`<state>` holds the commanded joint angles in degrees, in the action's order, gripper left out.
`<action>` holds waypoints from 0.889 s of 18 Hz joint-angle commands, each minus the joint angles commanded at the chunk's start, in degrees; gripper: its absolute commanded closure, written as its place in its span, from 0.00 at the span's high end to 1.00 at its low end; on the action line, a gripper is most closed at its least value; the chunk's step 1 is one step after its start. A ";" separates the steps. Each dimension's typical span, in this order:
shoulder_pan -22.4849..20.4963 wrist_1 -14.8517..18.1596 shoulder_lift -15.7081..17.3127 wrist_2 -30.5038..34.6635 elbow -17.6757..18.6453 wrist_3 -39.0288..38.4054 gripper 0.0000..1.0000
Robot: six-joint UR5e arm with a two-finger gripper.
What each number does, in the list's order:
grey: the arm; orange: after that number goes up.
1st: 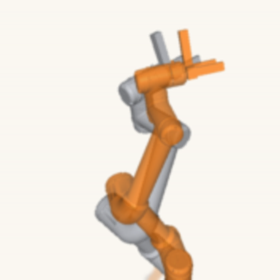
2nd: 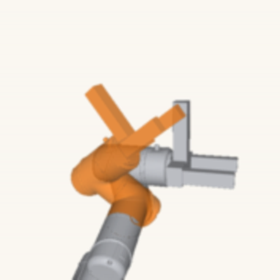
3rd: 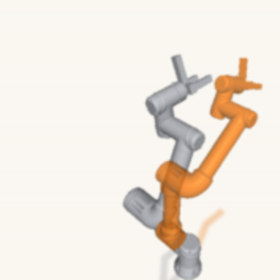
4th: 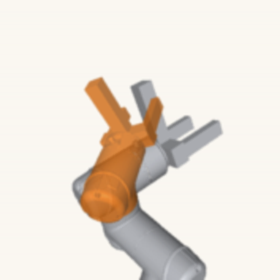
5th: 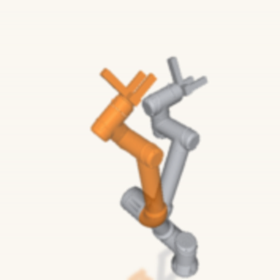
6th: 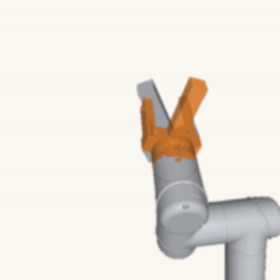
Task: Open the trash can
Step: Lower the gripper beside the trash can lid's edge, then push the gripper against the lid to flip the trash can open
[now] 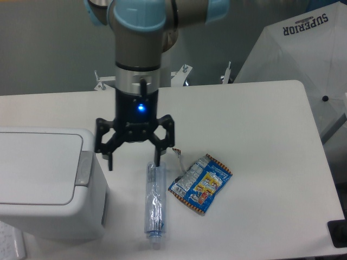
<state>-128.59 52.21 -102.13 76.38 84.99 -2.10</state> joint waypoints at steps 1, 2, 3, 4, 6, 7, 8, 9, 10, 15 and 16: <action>0.00 -0.44 0.00 -0.09 0.00 -0.35 1.00; 0.09 -0.97 -0.35 -0.09 0.00 -0.36 1.00; 0.61 -1.06 -0.61 0.09 0.09 -0.36 1.00; 1.14 -1.15 -0.70 0.35 0.35 -0.27 1.00; 1.23 -1.32 -0.61 0.35 0.70 -0.09 1.00; 1.23 -1.58 -0.88 0.35 0.79 -0.09 1.00; 1.23 -1.76 -1.05 0.44 0.97 -0.09 1.00; 1.23 -1.85 -1.14 0.44 1.05 -0.09 1.00; 1.23 -1.85 -1.23 0.44 0.97 -0.09 1.00; 1.23 -2.11 -1.49 0.44 1.40 0.17 1.00; 1.23 -2.11 -1.49 0.53 1.41 0.17 1.00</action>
<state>-127.35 50.10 -103.62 76.90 86.40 -1.93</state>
